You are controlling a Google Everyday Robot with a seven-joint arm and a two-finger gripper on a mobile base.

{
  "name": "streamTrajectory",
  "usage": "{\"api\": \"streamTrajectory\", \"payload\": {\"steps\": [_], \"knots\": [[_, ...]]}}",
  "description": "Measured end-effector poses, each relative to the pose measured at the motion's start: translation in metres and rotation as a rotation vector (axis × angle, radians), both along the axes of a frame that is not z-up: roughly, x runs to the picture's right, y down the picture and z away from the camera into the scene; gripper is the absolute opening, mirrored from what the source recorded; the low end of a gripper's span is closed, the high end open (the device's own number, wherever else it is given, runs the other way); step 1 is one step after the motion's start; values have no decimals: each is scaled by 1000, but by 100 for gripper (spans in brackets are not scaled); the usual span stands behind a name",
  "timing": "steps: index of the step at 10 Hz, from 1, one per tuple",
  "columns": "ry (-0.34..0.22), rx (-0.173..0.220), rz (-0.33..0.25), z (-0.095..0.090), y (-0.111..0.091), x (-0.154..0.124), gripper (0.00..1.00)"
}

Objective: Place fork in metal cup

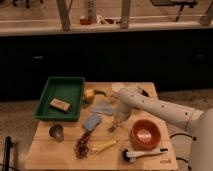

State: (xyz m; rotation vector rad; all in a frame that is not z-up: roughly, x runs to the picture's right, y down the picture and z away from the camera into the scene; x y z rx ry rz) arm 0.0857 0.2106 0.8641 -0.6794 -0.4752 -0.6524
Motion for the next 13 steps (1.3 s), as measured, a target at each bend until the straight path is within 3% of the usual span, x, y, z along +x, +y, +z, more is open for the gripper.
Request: {"api": "streamTrajectory", "payload": {"steps": [5,13], "knots": [[4,-2,-7,-1,-1,3,0],[-99,79,-68,-35,-31,-15,0]]}}
